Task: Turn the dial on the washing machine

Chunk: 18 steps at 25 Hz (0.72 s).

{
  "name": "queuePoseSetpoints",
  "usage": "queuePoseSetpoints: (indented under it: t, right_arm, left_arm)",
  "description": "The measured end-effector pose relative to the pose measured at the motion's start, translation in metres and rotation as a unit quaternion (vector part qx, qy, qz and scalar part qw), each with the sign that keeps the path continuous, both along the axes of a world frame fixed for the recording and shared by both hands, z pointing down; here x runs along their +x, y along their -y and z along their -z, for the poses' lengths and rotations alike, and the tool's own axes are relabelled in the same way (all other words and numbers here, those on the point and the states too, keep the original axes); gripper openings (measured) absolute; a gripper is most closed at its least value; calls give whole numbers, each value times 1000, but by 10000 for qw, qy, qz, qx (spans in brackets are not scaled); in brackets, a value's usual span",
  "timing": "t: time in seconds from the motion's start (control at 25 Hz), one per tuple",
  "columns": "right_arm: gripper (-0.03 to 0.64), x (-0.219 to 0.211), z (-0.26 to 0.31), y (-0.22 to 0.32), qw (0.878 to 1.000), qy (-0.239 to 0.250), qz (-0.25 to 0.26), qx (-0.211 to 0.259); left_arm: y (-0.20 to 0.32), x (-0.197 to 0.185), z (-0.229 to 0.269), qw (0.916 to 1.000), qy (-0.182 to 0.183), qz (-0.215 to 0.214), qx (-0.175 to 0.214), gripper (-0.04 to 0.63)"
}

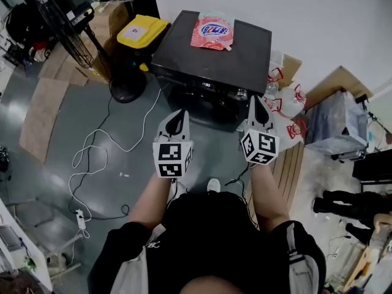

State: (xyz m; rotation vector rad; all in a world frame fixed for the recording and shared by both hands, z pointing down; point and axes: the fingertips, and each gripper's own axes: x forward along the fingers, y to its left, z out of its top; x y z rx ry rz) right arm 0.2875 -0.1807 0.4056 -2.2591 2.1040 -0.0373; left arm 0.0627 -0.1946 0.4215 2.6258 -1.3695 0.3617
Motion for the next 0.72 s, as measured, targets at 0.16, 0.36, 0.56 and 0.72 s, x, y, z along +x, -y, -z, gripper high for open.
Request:
queuePoseSetpoints:
  t: [0.16,0.36,0.56,0.72]
  right_arm:
    - [0,-22,28,-35,9995,-114,-28,307]
    - [0,-35,38,-49,9992,-144,-68,371]
    - [0,-42,42,-54,9987,-107,-122,475]
    - [0,-53,45,-54,9978,-375,-140,529]
  left_arm:
    - [-3,2,15,9996,-91,-201,177,9]
    - [-7,2,27,9987,-163,-381,295,9]
    - [-9,-2,32,9980,-197,-477,361,9]
    - [-7,-5,31,9977,-187,-546,357,9]
